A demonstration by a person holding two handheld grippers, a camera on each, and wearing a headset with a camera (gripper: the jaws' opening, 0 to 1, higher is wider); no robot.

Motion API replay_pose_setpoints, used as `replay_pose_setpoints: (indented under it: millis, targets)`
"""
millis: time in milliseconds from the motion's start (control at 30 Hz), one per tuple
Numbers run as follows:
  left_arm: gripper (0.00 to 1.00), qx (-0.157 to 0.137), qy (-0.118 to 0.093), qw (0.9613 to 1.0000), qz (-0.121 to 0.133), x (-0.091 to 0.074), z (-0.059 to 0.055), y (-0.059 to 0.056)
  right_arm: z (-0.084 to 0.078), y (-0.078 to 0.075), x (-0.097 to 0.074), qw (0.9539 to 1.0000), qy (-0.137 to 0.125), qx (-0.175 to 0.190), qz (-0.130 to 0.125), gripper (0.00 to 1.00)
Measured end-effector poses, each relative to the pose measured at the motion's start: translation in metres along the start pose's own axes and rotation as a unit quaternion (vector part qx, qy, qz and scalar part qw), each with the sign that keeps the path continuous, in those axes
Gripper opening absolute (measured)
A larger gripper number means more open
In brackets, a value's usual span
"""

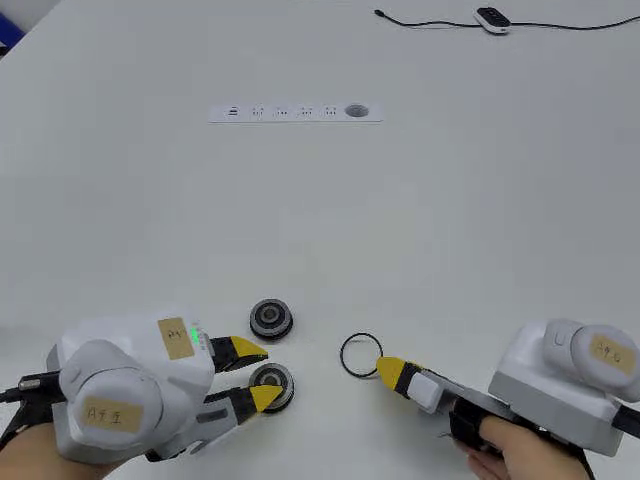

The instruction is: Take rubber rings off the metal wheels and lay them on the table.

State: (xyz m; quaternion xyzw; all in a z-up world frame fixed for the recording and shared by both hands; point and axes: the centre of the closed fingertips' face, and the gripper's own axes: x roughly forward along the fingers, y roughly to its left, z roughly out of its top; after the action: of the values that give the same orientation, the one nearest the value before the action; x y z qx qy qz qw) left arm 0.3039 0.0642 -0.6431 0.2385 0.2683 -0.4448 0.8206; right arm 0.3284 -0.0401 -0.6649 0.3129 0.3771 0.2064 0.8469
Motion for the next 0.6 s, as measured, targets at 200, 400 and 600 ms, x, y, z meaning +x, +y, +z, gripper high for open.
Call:
replay_pose_setpoints:
  millis: [200, 400, 600]
  targets:
    - [0.19, 0.001, 0.003, 1.0000, -0.002, 0.001, -0.002, -0.001, 0.002, -0.006, -0.002, 0.9996, -0.005, -0.019, -0.019, 0.07]
    - [0.19, 0.000, 0.004, 1.0000, -0.003, 0.002, -0.003, -0.002, 0.009, -0.004, -0.005, 0.9991, -0.019, -0.033, -0.019, 0.11]
    - [0.19, 0.000, 0.008, 1.0000, -0.005, 0.003, -0.005, -0.004, 0.012, -0.004, -0.006, 0.9981, -0.023, -0.053, -0.023, 0.12]
